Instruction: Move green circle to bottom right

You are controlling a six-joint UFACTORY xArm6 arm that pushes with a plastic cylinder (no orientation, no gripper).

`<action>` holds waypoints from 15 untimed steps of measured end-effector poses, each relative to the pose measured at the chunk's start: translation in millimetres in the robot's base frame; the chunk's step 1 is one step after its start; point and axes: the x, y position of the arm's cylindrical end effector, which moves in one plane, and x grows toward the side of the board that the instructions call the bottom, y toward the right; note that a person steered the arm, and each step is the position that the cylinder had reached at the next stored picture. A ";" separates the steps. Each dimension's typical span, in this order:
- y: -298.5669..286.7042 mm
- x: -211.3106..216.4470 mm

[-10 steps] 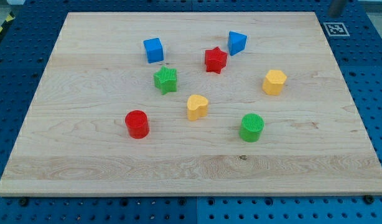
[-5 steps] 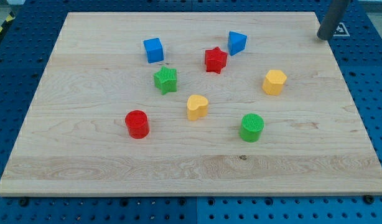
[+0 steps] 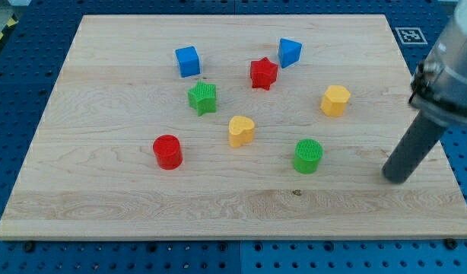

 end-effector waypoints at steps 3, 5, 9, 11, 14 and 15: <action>-138.3 -12.1; -146.5 -39.4; -134.6 -49.4; -85.3 -35.0; -72.9 -49.4; -61.3 -42.5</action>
